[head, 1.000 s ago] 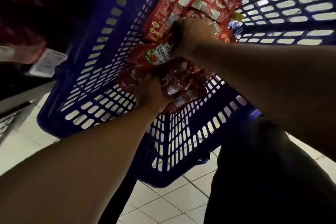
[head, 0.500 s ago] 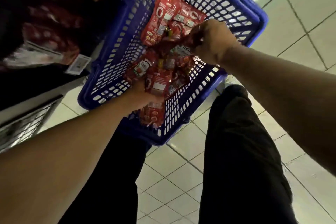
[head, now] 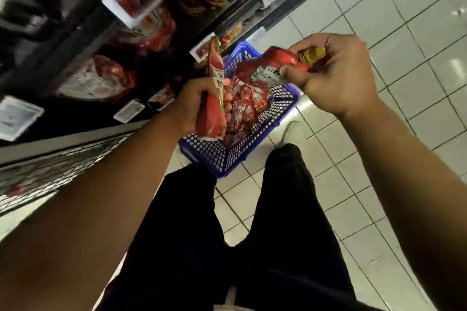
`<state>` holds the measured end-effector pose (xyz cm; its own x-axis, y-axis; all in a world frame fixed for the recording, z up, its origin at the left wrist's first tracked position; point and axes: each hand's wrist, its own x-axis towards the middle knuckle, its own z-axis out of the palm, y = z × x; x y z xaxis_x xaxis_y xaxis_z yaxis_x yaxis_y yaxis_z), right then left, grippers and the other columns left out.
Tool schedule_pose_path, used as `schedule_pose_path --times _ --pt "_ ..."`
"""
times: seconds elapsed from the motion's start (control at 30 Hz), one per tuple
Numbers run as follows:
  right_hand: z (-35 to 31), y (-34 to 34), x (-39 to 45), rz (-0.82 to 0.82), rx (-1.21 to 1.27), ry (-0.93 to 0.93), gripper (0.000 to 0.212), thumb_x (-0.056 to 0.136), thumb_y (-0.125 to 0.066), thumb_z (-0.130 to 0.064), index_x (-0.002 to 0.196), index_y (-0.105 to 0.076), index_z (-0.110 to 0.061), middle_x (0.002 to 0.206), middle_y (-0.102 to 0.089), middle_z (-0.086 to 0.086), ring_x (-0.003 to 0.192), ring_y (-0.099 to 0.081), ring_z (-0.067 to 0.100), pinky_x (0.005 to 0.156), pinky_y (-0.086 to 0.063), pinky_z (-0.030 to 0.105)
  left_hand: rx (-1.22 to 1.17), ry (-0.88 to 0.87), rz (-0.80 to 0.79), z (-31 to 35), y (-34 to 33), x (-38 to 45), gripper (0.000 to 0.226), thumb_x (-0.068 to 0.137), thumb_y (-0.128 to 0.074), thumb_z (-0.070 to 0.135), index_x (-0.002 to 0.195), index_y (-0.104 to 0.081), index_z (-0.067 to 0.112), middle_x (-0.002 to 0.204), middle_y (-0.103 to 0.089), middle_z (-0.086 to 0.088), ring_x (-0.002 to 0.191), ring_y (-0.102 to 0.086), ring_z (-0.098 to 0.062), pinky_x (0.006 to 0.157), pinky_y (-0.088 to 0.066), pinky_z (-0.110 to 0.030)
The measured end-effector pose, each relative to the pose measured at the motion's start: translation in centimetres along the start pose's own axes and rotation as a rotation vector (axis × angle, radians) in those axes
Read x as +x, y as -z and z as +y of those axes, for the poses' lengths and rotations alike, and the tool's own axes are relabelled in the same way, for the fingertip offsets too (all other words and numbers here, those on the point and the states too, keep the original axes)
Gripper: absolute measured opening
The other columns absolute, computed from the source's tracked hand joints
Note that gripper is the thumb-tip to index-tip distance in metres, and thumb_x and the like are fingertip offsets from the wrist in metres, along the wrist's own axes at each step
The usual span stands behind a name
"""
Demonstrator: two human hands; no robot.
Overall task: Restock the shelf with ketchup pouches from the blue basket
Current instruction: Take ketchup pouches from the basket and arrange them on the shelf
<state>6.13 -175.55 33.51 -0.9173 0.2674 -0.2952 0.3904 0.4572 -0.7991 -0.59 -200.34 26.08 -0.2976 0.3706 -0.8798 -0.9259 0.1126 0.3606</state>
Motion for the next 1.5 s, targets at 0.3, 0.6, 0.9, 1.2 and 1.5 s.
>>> schedule_pose_path --times 0.3,0.6,0.9,1.2,1.5 --pt "-17.2 10.1 -1.4 -0.124 0.149 0.414 0.023 0.093 -0.070 -0.022 0.077 -0.055 -0.029 0.063 -0.057 -0.027 0.059 -0.049 -0.009 0.061 -0.039 0.009 -0.160 -0.182 -0.048 4.9 -3.6 -13.7 0.035 0.084 -0.056 0.019 0.110 -0.072 0.004 0.102 -0.071 -0.022 0.097 -0.068 -0.044 0.082 -0.058 -0.056" --pt "-26.2 7.4 -1.2 -0.070 0.444 0.190 0.016 0.088 -0.076 -0.031 0.080 -0.068 -0.019 0.066 -0.064 -0.010 0.062 -0.057 0.006 0.062 -0.048 0.024 -0.120 -0.389 -0.302 8.5 -6.5 -23.7 0.076 0.052 -0.096 0.048 0.116 -0.074 0.014 0.116 -0.072 -0.014 0.103 -0.070 -0.032 0.099 -0.053 -0.053" --pt "-30.6 3.3 -4.7 -0.021 0.636 -0.116 0.023 0.092 -0.071 -0.029 0.089 -0.068 -0.006 0.081 -0.072 0.015 0.071 -0.070 0.027 0.070 -0.059 0.048 -0.034 -0.491 -0.308 8.1 -5.3 -28.6 0.059 0.072 -0.071 -0.002 0.130 -0.065 0.007 0.128 -0.066 -0.023 0.110 -0.067 -0.038 0.099 -0.051 -0.056" --pt "-32.7 1.1 -10.3 -0.529 0.488 -0.130 0.030 0.085 -0.079 -0.024 0.112 -0.074 -0.012 0.105 -0.077 0.010 0.096 -0.075 0.028 0.077 -0.062 0.037 -0.177 -0.625 -0.253 8.3 -0.4 -33.0 0.041 0.076 -0.070 0.000 0.114 -0.076 0.015 0.121 -0.070 -0.020 0.101 -0.072 -0.035 0.087 -0.059 -0.048" --pt "-35.5 -1.3 -8.8 -0.574 0.553 -0.015 0.038 0.069 -0.083 -0.024 0.103 -0.077 -0.006 0.101 -0.077 0.015 0.084 -0.076 0.024 0.068 -0.060 0.032 -0.311 -0.658 0.107 8.7 4.8 -36.9 0.039 0.070 -0.076 0.022 0.106 -0.071 0.009 0.097 -0.077 -0.015 0.084 -0.075 -0.028 0.074 -0.063 -0.043"
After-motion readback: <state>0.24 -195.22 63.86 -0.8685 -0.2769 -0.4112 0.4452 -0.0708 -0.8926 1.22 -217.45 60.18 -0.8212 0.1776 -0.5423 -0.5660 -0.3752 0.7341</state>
